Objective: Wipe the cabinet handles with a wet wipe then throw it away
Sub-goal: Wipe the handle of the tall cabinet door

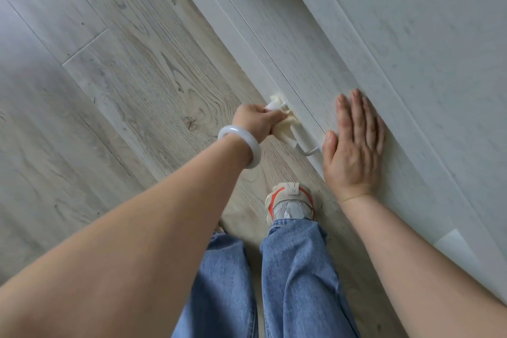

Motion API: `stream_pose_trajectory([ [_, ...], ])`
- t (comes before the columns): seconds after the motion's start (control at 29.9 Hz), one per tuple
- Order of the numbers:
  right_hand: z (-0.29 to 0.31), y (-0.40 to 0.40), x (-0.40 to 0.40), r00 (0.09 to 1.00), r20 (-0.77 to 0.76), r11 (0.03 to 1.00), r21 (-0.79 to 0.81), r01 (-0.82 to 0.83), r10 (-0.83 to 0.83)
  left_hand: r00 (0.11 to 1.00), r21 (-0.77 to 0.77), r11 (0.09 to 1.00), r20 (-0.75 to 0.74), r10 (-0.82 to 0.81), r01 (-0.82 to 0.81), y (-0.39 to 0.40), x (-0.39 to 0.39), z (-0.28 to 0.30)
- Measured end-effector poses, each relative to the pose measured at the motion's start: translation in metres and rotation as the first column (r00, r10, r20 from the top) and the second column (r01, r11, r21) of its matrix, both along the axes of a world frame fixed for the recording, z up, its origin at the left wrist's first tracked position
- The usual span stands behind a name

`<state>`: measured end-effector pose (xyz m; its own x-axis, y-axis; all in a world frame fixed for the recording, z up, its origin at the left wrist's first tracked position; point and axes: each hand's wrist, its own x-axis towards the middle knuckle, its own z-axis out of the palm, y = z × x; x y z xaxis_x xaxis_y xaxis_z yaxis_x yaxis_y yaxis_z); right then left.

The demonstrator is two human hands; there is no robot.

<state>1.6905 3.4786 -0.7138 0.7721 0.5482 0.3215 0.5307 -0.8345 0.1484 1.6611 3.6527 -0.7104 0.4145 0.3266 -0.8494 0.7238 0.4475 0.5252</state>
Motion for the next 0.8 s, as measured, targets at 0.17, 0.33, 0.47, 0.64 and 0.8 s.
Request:
stream_pose_trajectory([
  [0.17,-0.001,0.001,0.0,1.0,0.023,0.999,-0.03,0.021,-0.021,0.996,-0.089,0.993,-0.054,0.078,-0.082,-0.047,-0.021,0.005],
  [0.33,-0.004,0.0,0.001,0.998,0.057,0.999,-0.031,0.021,-0.019,0.997,-0.009,0.997,-0.031,0.075,-0.075,-0.025,-0.011,0.002],
  [0.47,-0.005,-0.001,0.0,0.998,0.055,0.999,-0.038,0.015,-0.013,0.97,0.093,0.965,-0.031,-0.242,0.243,0.007,-0.007,0.006],
  [0.64,-0.005,0.0,-0.001,0.999,0.045,0.999,-0.038,0.027,-0.025,0.965,0.003,0.965,0.037,-0.26,0.26,0.013,-0.011,0.018],
  [0.8,-0.006,-0.002,-0.001,0.999,0.035,0.999,-0.042,0.019,-0.017,0.991,0.221,0.966,-0.02,-0.129,0.13,0.008,-0.01,0.011],
])
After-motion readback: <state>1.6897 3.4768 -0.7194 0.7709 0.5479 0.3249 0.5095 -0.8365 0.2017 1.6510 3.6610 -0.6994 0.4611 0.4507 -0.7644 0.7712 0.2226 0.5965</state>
